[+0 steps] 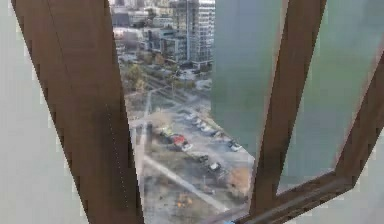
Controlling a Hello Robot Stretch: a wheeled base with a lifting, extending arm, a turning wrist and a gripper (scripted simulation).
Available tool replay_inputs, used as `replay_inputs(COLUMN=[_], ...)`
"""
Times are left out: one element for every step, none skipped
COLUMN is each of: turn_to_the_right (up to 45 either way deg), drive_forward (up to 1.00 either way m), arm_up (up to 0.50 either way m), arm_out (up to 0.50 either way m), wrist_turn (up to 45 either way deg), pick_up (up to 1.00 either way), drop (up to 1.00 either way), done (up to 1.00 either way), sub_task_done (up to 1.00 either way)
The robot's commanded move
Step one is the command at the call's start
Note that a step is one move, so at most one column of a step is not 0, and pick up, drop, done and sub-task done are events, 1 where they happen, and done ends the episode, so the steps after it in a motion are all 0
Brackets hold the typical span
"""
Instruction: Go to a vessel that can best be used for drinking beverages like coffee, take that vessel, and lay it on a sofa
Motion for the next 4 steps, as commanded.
replay_inputs(turn_to_the_right=[45.0, 24.0, 0.0, 6.0], drive_forward=[0.0, 0.0, 1.0, 0.0], arm_up=[0.0, 0.0, 0.0, 0.0], arm_out=[0.0, 0.0, 0.0, 0.0], wrist_turn=[0.0, 0.0, 0.0, 0.0], pick_up=[0.0, 0.0, 0.0, 0.0], drop=[0.0, 0.0, 0.0, 0.0], done=[0.0, 0.0, 0.0, 0.0], sub_task_done=[0.0, 0.0, 0.0, 0.0])
